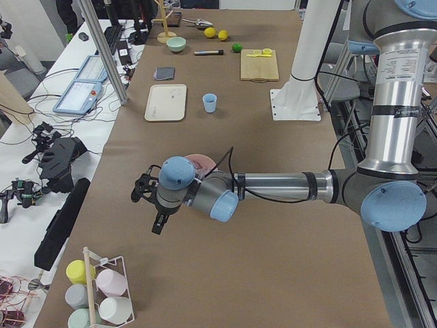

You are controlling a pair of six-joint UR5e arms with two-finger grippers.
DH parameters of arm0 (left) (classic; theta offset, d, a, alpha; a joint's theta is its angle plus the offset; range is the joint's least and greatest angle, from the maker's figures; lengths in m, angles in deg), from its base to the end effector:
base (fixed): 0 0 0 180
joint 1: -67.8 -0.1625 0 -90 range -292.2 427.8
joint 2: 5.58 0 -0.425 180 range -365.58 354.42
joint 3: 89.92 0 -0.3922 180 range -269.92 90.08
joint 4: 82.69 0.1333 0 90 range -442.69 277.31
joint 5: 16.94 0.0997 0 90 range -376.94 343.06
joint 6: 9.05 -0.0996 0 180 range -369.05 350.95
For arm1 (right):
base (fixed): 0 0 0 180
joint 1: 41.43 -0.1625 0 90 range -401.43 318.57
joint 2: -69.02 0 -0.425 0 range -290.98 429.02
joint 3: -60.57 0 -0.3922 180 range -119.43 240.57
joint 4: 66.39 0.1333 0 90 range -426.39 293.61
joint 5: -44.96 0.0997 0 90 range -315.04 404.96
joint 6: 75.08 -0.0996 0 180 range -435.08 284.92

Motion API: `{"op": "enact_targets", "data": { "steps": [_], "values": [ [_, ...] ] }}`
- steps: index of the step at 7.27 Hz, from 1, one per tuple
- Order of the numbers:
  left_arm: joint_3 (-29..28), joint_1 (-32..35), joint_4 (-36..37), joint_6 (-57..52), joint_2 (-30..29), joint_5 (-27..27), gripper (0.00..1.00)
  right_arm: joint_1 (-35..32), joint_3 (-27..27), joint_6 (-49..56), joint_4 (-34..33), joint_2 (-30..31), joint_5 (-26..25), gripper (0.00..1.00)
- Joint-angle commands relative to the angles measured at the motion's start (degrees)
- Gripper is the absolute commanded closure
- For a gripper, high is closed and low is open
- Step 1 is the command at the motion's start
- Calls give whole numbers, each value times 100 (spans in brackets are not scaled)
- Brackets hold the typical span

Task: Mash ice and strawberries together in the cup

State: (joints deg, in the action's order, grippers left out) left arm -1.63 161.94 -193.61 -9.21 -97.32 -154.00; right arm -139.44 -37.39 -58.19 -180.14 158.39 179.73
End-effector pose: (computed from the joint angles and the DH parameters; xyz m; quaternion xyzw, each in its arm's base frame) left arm -0.0979 -0.5168 0.6148 0.1813 0.3860 0.0412 0.9035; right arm 0.1281 -0.4568 0.6232 -0.0377 -0.3949 -0.0209 0.9177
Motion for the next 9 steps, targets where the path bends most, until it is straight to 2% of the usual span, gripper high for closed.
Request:
{"op": "enact_targets", "data": {
  "steps": [1, 2, 7, 8, 9],
  "values": [
    [1139, 316, 1707, -388, 181, -32, 3, 10, 5, -20, 11, -7, 14, 0],
    [1460, 290, 1757, -380, 557, 3, 3, 10, -4, -20, 11, -7, 14, 0],
    [1437, 211, 1749, -336, 570, 13, 3, 194, 13, -107, 19, -42, -21, 0],
    [1419, 211, 1740, -345, 552, 13, 3, 334, 48, -177, 98, -77, -30, 0],
    [1419, 211, 1749, -336, 552, 13, 3, 388, 223, -422, 551, -51, -47, 0]
  ]
}}
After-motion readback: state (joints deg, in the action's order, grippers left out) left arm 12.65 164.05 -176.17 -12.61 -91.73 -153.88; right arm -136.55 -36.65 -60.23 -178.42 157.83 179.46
